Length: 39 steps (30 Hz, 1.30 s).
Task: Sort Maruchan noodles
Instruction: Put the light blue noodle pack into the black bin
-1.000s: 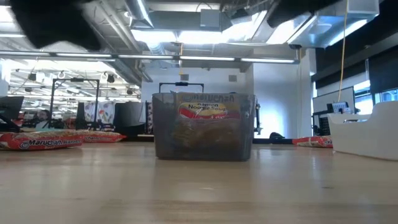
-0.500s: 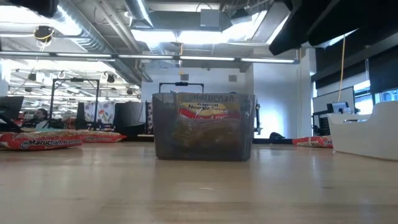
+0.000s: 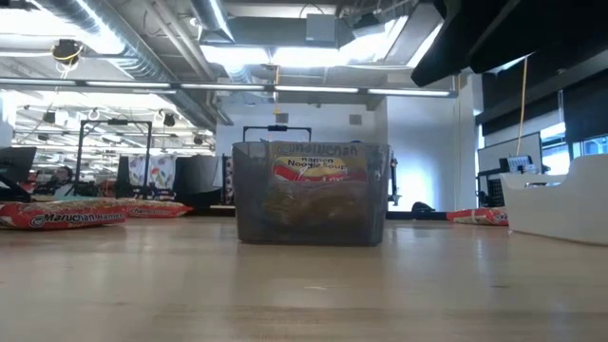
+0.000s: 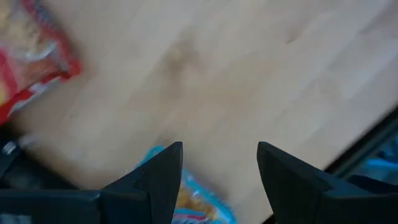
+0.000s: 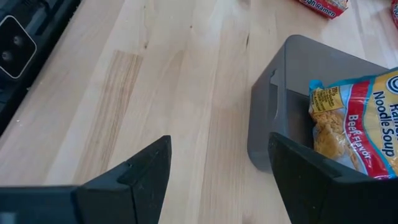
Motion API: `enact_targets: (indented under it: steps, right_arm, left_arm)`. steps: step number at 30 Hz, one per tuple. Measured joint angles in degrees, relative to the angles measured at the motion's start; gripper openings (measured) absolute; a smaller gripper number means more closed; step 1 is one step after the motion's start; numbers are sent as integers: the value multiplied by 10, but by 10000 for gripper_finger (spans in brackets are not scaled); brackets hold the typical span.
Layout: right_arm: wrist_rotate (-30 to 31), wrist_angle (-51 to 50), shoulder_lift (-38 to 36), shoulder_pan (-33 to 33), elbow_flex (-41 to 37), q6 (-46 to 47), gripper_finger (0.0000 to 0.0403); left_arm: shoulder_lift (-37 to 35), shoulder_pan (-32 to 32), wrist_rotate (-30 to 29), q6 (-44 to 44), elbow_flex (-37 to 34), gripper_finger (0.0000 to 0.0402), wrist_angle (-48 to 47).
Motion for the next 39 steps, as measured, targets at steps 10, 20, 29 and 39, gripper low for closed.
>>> enact_targets:
  steps: [10, 20, 29, 39]
  right_arm:
    - [1, 2, 0, 1, 0, 3, 243]
    - [3, 2, 0, 1, 0, 7, 243]
    - [15, 2, 0, 1, 0, 7, 243]
    - [15, 2, 0, 1, 0, 7, 243]
  left_arm:
    - [3, 8, 118, -31, -52, 201, -16]
    - [3, 5, 246, -43, -137, 201, 52]
    - [3, 5, 277, -30, -196, 201, 128]
    - [2, -1, 303, -28, -267, 201, 287]
